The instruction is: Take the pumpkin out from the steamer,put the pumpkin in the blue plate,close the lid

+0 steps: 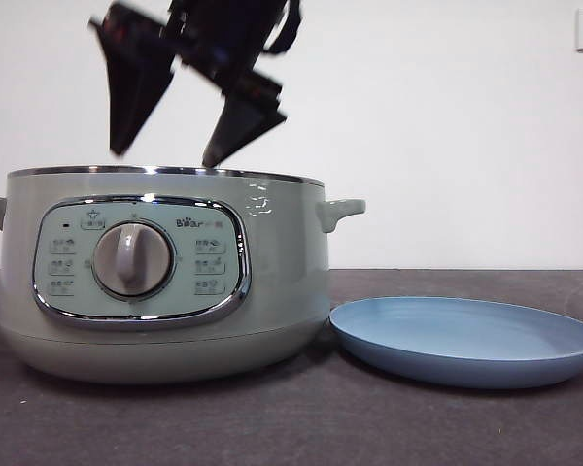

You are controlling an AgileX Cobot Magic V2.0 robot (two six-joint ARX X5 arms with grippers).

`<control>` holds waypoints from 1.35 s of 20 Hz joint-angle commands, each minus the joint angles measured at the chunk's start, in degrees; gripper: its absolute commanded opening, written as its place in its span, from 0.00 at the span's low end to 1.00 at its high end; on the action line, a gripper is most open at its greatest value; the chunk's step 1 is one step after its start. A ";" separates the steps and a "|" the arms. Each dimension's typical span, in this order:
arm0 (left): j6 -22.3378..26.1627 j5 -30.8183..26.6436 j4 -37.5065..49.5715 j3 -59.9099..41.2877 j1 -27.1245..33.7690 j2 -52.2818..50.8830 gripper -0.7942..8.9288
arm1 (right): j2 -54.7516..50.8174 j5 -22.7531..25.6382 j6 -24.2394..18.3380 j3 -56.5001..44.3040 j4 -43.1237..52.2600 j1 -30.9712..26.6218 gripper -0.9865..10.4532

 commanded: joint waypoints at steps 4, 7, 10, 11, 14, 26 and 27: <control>0.24 -0.57 2.21 0.81 -0.07 -0.57 0.07 | 4.79 0.26 -5.40 0.22 0.15 -0.20 0.58; 0.24 -0.55 2.23 0.81 -0.07 -0.57 0.07 | 7.26 -0.28 -5.55 0.22 -0.24 -0.17 0.58; 0.24 -0.50 2.19 0.81 -0.07 -0.57 0.07 | 8.59 -1.62 -5.64 0.22 -0.72 -0.22 0.52; 0.24 -0.44 2.21 0.81 -0.07 -0.57 0.07 | 8.59 -1.46 -5.66 0.22 -0.72 0.11 0.28; 0.24 -0.15 2.21 0.81 -0.07 -0.57 0.07 | 5.81 -1.25 -5.70 0.24 -0.74 0.07 0.08; 0.24 0.20 5.75 0.81 -0.09 -0.57 0.07 | -18.14 -1.03 9.92 0.17 -33.03 -18.62 0.08; 0.24 0.20 5.77 0.81 -0.09 -0.57 0.07 | -18.18 0.11 10.64 0.07 -35.58 -20.57 0.08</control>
